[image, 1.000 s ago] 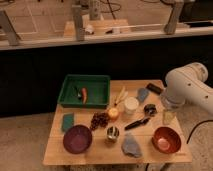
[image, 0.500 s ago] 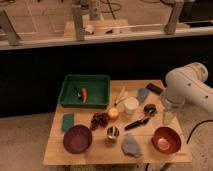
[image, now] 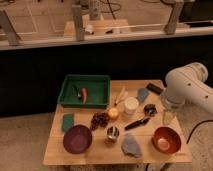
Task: Place banana in tray
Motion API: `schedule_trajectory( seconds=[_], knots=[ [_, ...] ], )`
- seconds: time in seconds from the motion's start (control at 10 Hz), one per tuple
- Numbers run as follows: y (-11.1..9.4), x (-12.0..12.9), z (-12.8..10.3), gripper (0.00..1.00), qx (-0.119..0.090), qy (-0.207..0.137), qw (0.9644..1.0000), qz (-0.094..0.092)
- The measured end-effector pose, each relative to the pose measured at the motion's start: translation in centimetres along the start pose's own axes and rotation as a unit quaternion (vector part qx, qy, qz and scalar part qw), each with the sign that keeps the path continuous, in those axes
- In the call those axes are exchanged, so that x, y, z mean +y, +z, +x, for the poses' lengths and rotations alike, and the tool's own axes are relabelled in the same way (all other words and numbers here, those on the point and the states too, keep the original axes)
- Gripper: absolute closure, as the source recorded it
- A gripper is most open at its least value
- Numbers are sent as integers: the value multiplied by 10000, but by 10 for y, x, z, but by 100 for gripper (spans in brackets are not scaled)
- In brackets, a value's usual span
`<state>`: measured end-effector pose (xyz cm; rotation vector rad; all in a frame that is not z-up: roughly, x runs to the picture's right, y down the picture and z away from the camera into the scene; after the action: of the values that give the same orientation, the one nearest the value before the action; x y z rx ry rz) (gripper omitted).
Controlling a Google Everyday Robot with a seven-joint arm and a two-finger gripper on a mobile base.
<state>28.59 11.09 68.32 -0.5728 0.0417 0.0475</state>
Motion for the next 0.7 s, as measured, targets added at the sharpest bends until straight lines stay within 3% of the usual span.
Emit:
schedule_trajectory(
  seconds=[0.5, 0.7],
  knots=[
    [0, 0, 0, 20, -7, 2, 10000, 11],
    [3, -11, -7, 20, -174, -218, 9993, 243]
  ],
)
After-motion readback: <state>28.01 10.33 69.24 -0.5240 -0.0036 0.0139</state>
